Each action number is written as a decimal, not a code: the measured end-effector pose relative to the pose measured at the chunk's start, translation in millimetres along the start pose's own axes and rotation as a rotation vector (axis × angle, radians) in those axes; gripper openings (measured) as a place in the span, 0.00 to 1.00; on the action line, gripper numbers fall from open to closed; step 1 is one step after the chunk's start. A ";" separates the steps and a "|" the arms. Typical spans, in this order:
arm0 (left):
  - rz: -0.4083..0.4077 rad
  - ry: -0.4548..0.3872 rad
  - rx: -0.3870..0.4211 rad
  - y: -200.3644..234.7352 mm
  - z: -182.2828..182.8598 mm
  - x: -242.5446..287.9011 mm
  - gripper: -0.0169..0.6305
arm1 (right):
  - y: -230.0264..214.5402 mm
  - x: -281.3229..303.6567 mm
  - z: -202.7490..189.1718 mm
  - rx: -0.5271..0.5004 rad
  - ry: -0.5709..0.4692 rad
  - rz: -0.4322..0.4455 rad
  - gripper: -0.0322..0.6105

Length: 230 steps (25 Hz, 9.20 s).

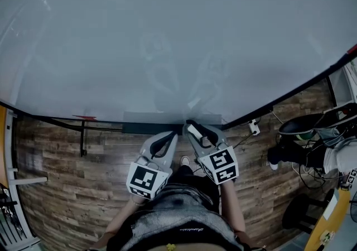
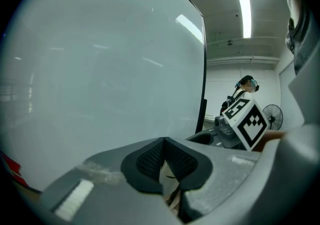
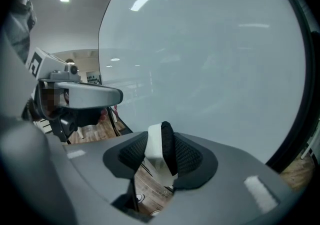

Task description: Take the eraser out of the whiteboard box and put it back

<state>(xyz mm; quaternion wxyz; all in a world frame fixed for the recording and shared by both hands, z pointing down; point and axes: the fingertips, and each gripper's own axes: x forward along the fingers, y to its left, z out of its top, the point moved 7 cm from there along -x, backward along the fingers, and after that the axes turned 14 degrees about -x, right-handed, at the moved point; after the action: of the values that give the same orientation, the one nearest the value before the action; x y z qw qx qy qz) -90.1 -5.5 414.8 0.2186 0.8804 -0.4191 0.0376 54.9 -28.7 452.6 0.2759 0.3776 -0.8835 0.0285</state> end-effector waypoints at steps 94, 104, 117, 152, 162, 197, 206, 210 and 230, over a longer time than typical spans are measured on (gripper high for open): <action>0.161 -0.042 -0.096 1.5 -5.4 -13.5 0.03 | -11.8 -23.9 38.0 -0.134 -0.018 0.111 0.31; 0.202 -0.034 -0.117 10.5 -10.5 -21.4 0.03 | -12.2 -0.6 15.0 -0.125 0.036 0.136 0.31; 0.206 -0.013 -0.088 7.5 -14.8 -20.5 0.03 | -9.7 22.7 -14.1 -0.082 0.080 0.158 0.31; 0.147 0.058 -0.089 0.4 -21.3 -5.4 0.03 | -8.7 36.2 -34.8 -0.032 0.051 0.144 0.31; 0.141 0.063 -0.093 1.3 -20.6 -3.9 0.03 | -8.0 34.7 -32.8 -0.033 0.042 0.145 0.31; 0.048 0.096 -0.075 6.3 -22.2 4.2 0.03 | -1.0 6.9 -27.4 0.001 0.024 0.099 0.49; 0.026 0.112 -0.047 3.4 -22.2 10.9 0.03 | -7.4 0.6 -27.8 0.002 0.027 0.067 0.48; 0.021 0.123 -0.055 5.0 -24.5 10.9 0.03 | -8.4 0.5 -27.6 -0.002 0.016 0.054 0.44; 0.013 0.144 -0.068 7.2 -33.5 9.7 0.03 | -1.0 -6.2 -24.8 -0.006 -0.030 0.073 0.15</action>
<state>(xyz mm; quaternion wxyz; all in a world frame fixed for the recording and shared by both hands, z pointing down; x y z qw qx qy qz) -85.4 -2.6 449.9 0.2777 0.8647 -0.4093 0.0880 70.7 -19.0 470.2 0.2625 0.3449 -0.9007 0.0302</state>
